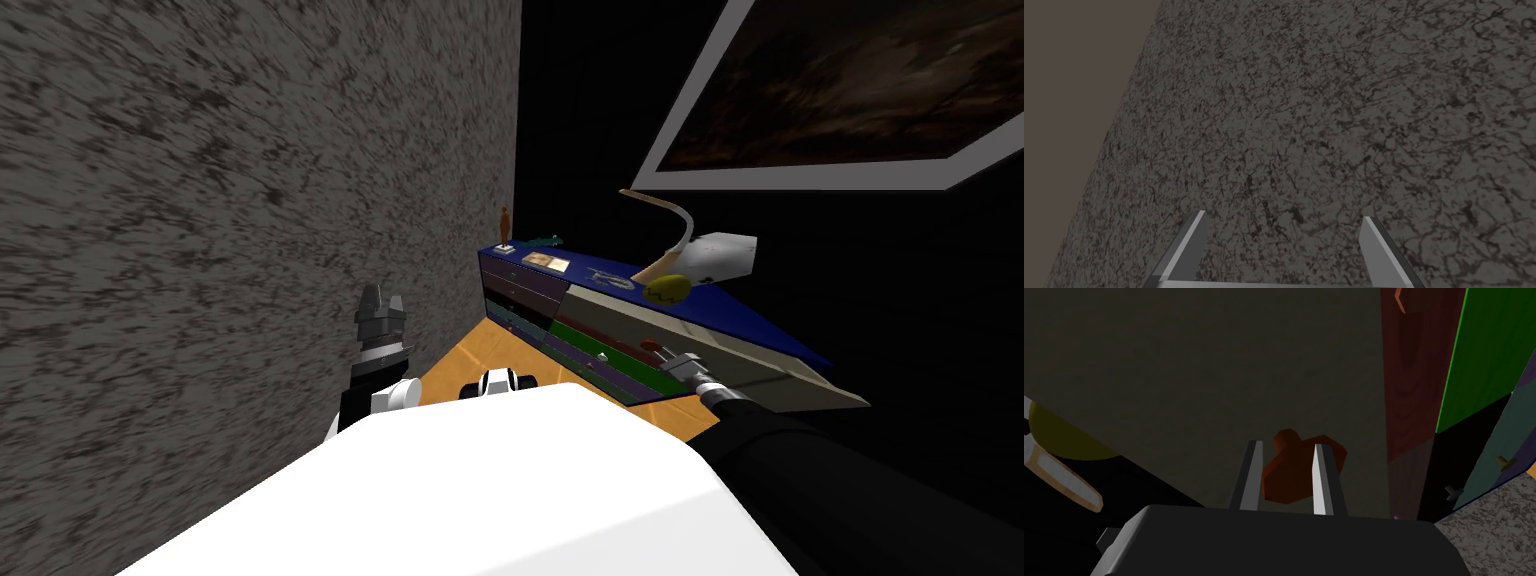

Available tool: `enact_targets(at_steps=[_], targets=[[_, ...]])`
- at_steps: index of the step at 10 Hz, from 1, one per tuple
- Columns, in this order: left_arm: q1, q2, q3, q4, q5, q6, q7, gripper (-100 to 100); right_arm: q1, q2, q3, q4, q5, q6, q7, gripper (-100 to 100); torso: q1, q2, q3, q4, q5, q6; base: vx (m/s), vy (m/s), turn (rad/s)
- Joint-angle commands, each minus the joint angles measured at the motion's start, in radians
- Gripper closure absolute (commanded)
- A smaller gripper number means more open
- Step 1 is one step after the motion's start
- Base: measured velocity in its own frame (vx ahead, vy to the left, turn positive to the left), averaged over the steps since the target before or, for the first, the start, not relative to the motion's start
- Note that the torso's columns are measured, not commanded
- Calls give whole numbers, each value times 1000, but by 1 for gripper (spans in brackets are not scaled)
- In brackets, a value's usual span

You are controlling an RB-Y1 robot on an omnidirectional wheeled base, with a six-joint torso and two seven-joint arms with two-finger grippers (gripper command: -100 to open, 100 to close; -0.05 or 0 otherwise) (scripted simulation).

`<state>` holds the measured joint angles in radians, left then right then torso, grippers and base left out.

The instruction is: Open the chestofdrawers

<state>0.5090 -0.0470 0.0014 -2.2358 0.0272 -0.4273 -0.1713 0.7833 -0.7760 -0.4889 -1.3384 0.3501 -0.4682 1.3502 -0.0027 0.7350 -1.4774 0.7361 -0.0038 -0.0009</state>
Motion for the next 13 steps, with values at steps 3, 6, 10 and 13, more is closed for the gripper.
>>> enact_targets(at_steps=[3, 6, 10, 13], targets=[[0, 0, 0, 0, 0, 0, 0, 0, 22, 0, 0, -15, -1, -8, 3, 100, 1, -1, 1, 0, -2, -3, -91, 128, -48], [0, 0, 0, 0, 0, 0, 0, 0, 40, 8, 8, -35, -1, -28, 13, 100, 1, 3, 3, 1, -1, -1, -131, 110, -61], [0, 0, 0, 0, 0, 0, 0, 0, 56, 15, 8, -58, -2, -38, 22, 100, 0, -2, -1, -1, -1, 0, -113, 115, -59], [0, 0, 0, 0, 0, 0, 0, 0, 107, -58, -38, -75, -34, -36, -32, -100, -3, -4, -3, 1, 4, -1, 1, 52, -36]])
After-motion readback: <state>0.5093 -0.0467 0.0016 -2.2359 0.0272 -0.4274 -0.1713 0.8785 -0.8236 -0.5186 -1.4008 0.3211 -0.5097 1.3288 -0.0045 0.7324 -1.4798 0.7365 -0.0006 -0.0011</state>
